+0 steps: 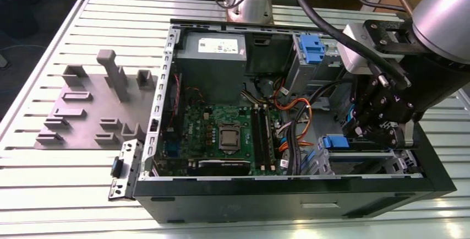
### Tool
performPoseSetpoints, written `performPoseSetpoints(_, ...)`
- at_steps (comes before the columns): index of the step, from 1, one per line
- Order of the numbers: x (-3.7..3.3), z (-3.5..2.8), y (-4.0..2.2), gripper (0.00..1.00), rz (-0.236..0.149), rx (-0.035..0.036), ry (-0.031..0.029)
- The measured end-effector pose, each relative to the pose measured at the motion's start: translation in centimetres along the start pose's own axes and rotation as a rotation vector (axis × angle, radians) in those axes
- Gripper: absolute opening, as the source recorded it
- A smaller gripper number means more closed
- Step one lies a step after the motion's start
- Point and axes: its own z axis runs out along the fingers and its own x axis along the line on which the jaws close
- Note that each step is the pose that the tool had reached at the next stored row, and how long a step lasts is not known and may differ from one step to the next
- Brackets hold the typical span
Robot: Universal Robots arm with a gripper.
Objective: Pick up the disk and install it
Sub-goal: 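Insert the first disk wire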
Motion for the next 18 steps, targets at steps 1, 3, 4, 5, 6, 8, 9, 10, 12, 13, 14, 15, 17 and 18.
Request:
performPoseSetpoints(1, 0.0, 0.01, 0.0, 0.11, 0.0, 0.0, -0.0001)
performPoseSetpoints(3, 0.0, 0.0, 0.0, 0.11, 0.0, 0.0, 0.0)
performPoseSetpoints(4, 0.0, 0.0, 0.0, 0.11, 0.0, 0.0, 0.0)
performPoseSetpoints(5, 0.0, 0.01, 0.0, 0.11, 0.0, 0.0, 0.0)
performPoseSetpoints(6, 0.0, 0.01, -0.01, 0.11, 0.0, 0.0, -0.0001)
performPoseSetpoints(8, 0.0, 0.02, -0.14, 0.11, 0.0, 0.0, -0.0002)
performPoseSetpoints(9, 0.0, 0.02, -0.32, 0.11, 0.0, 0.0001, -0.0002)
performPoseSetpoints(10, 0.0, 0.01, -0.58, 0.11, 0.0, 0.0, -0.0002)
performPoseSetpoints(12, -0.01, 0.01, -1.11, 0.11, 0.0, -0.0003, -0.0001)
performPoseSetpoints(13, -0.01, 0.01, -1.29, 0.11, 0.0, -0.0004, 0.0)
performPoseSetpoints(14, -0.01, 0.0, -1.39, 0.11, 0.0, -0.0004, 0.0001)
performPoseSetpoints(15, -0.02, 0.0, -1.41, 0.11, 0.0, -0.0004, 0.0)
performPoseSetpoints(17, -0.02, -0.02, -1.41, 0.11, 0.0, -0.0004, 0.0)
performPoseSetpoints(18, -0.01, -0.07, -1.41, 0.11, 0.0, -0.0004, 0.0002)
